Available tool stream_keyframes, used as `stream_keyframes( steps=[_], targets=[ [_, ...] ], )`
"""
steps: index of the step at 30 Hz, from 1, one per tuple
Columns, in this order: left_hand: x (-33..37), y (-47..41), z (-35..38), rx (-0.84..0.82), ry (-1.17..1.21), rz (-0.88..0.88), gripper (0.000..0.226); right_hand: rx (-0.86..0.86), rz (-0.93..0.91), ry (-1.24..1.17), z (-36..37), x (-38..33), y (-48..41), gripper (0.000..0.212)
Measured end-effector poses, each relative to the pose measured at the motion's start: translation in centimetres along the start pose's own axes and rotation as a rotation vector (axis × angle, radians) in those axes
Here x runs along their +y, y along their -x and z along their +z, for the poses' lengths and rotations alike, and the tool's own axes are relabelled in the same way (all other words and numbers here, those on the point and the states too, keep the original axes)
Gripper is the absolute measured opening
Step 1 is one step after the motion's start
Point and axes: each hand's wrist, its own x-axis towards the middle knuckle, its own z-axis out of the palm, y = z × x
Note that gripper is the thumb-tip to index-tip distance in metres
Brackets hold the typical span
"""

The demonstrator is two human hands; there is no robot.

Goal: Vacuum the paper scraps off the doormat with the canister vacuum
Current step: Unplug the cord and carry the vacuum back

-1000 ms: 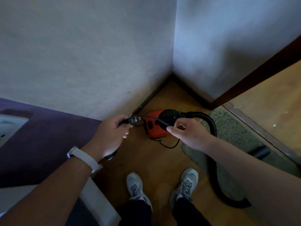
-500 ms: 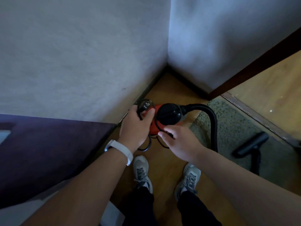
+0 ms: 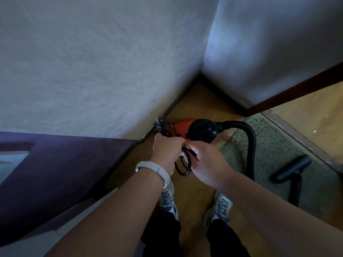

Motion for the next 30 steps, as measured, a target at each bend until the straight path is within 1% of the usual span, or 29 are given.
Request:
stream_keyframes(
  steps=[1,3,4,5,7,9,11,13,14,16,19,20,21,22,23,25,27,28,30],
  targets=[
    [0.0,-0.4,0.0,-0.034,0.003,-0.003,0.052,-0.004,0.003,-0.017,-0.2,-0.2,0.0,0.028],
    [0.9,-0.4,0.0,-0.073,0.036,0.043,0.026,-0.027,0.038,-0.064,-0.4,-0.2,0.0,0.013],
    [1.6,-0.1,-0.2,-0.083,0.074,0.081,0.012,-0.043,0.062,-0.085,-0.4,0.1,0.0,0.013],
    [2.3,0.1,-0.4,-0.094,0.107,0.12,0.004,-0.069,0.086,-0.098,-0.4,0.5,0.1,0.019],
    [3.5,-0.1,-1.5,-0.03,0.123,0.189,0.018,-0.131,0.138,-0.088,-0.4,1.8,0.4,0.032],
    [4.7,-0.4,-3.2,0.101,0.055,0.281,0.024,-0.17,0.222,-0.066,-0.6,3.3,0.7,0.038],
    [5.3,-0.5,-4.7,0.179,-0.096,0.413,0.027,-0.186,0.328,-0.093,-0.9,4.6,0.9,0.04],
    [5.0,-0.6,-5.7,0.173,-0.308,0.573,0.03,-0.213,0.402,-0.155,-1.3,5.1,0.7,0.038],
    [4.6,-0.7,-5.9,0.142,-0.425,0.622,0.028,-0.225,0.432,-0.195,-1.5,5.1,0.3,0.036],
    [3.9,-0.9,-6.3,0.065,-0.635,0.627,0.02,-0.239,0.502,-0.264,-1.9,5.0,-0.3,0.031],
    [3.0,-1.3,-6.7,-0.091,-0.815,0.556,0.03,-0.198,0.573,-0.409,-2.4,5.0,-0.8,0.023],
    [2.6,-1.3,-6.7,-0.153,-0.874,0.552,0.037,-0.171,0.574,-0.457,-2.5,5.0,-0.9,0.02],
    [2.2,-1.3,-6.4,-0.217,-0.939,0.57,0.048,-0.14,0.576,-0.505,-2.5,5.0,-1.0,0.016],
    [1.8,-1.4,-6.1,-0.28,-0.968,0.58,0.06,-0.11,0.587,-0.552,-2.3,5.0,-1.1,0.013],
    [1.4,-1.4,-5.7,-0.332,-0.965,0.584,0.067,-0.085,0.609,-0.595,-2.1,5.0,-1.3,0.013],
    [0.7,-1.8,-5.0,-0.399,-0.964,0.563,0.072,-0.031,0.674,-0.697,-1.5,4.8,-1.8,0.02],
    [0.1,-2.0,-4.2,-0.449,-1.057,0.542,0.081,0.025,0.73,-0.895,-0.9,4.3,-2.4,0.032],
    [-0.4,-2.3,-3.8,-0.471,-1.094,0.55,0.082,0.054,0.751,-0.994,-0.7,4.1,-2.7,0.038],
    [-1.6,-3.0,-2.9,-0.501,-1.079,0.568,0.078,0.084,0.77,-1.123,-0.3,3.6,-3.3,0.044]
  ],
)
